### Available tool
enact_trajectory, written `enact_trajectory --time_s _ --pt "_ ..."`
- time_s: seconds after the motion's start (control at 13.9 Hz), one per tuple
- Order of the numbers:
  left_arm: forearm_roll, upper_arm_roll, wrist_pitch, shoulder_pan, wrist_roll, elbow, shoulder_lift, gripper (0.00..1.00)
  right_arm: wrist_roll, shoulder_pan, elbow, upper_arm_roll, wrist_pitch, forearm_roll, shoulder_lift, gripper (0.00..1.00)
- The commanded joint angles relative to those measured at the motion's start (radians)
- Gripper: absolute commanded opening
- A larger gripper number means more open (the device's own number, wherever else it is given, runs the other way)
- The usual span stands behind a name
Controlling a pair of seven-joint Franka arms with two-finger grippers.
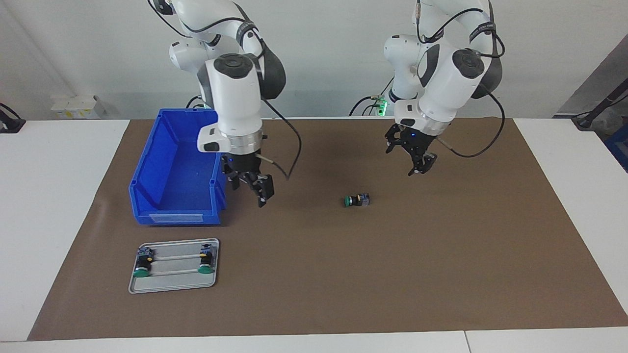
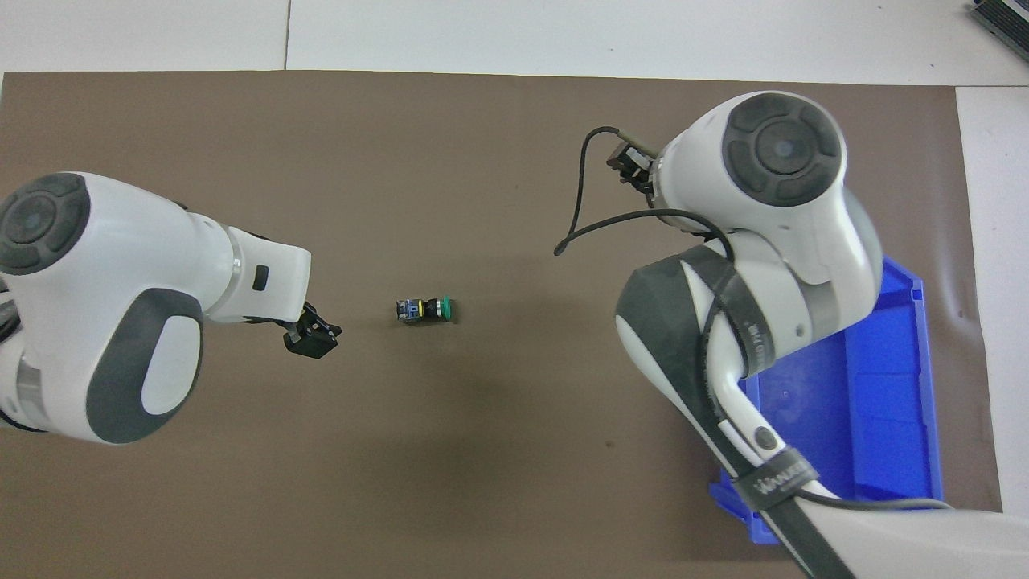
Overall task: Place and press button with both arms
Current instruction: 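Withdraw the right gripper while the left gripper reaches the button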
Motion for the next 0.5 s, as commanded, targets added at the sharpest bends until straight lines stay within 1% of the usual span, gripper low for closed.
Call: enact_trajectory --time_s 0.0,0.07,0.29,0.43 --pt "-0.013 0.017 0.114 -0.064 0.026 -0.044 0.031 0.97 -0.276 -0.141 -0.060 0.016 -0.061 0.056 -0.085 1.00" --pt "-0.013 0.017 0.153 -0.066 0.040 -0.061 0.031 0.98 -0.341 -0.173 -0.060 0.016 -0.078 0.056 -0.099 1.00" --pt "-0.013 0.017 0.223 -0.067 0.100 -0.062 0.068 0.98 -0.554 -0.264 -0.060 0.014 -0.162 0.064 -0.148 1.00" --pt "-0.013 0.019 0.271 -0.107 0.097 -0.054 0.115 0.98 -0.662 -0.314 -0.058 0.014 -0.233 0.070 -0.179 1.00"
